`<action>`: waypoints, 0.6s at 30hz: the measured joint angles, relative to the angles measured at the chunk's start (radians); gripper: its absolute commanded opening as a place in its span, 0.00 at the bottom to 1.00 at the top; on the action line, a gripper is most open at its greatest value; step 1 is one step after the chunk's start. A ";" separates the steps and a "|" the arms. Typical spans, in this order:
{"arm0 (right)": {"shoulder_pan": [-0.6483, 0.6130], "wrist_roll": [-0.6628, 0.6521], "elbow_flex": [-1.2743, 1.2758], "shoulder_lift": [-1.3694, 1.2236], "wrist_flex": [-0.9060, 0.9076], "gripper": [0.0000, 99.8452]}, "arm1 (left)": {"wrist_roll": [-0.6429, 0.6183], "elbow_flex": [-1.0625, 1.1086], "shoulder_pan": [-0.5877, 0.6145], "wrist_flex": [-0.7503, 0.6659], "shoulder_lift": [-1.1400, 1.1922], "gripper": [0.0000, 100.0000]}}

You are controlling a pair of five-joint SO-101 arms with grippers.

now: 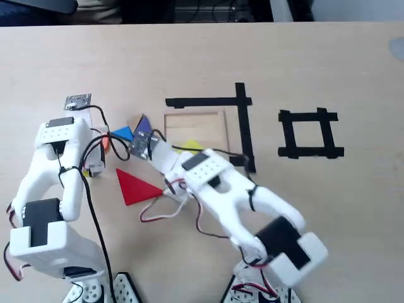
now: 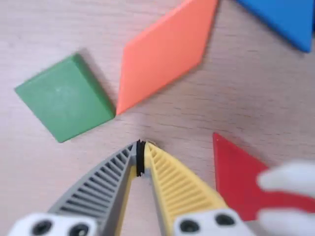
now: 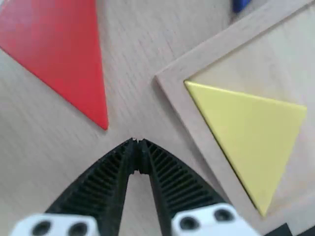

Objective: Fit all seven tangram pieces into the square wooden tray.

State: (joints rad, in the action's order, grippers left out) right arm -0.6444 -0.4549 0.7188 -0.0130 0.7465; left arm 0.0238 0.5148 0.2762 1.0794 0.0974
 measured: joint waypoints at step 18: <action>-0.180 0.061 -0.250 -0.058 0.087 0.21 | 0.061 0.133 0.790 -0.002 -0.032 0.03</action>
State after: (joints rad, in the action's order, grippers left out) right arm -0.8239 -0.3936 0.4687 -0.0713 0.8339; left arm 0.0852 0.6483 1.0664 1.0779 0.0652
